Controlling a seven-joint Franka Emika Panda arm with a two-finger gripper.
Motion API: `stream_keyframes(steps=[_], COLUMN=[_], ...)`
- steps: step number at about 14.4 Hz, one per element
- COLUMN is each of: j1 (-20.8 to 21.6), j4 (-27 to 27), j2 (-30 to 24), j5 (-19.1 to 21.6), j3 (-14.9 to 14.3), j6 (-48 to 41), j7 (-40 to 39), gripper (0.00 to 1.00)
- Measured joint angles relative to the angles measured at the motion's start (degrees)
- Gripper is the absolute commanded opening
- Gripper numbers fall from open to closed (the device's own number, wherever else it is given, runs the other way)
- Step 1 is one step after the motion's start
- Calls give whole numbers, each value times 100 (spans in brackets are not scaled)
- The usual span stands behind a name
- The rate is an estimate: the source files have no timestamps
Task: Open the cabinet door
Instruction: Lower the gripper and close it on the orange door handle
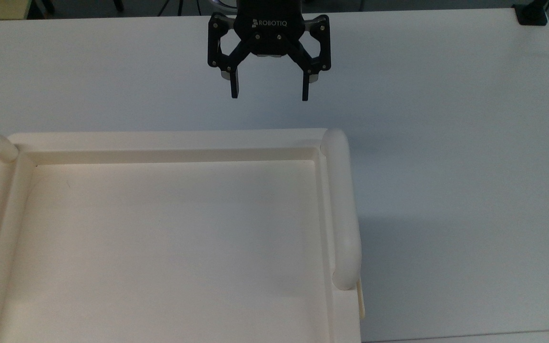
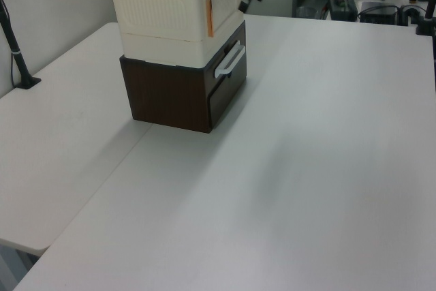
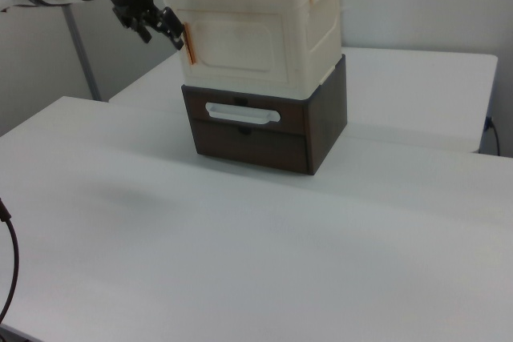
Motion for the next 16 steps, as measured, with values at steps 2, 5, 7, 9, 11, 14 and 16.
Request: stream_keyframes(steps=[2, 5, 7, 9, 11, 14, 16], j1=[-1, 0, 0, 0, 0, 17, 43], j4=[25, 39, 40, 41, 43, 44, 44], j2=[116, 281, 398, 517, 614, 726, 776], j5=[-21, -279, -471, -610, -681, -770, -852], j3=[0, 0, 0, 0, 0, 2, 2], j6=[482, 1011, 1277, 1537, 1754, 2029, 2129], j7=[0, 1, 2, 3, 3, 3, 4], gripper=[100, 100, 100, 100, 100, 95, 80])
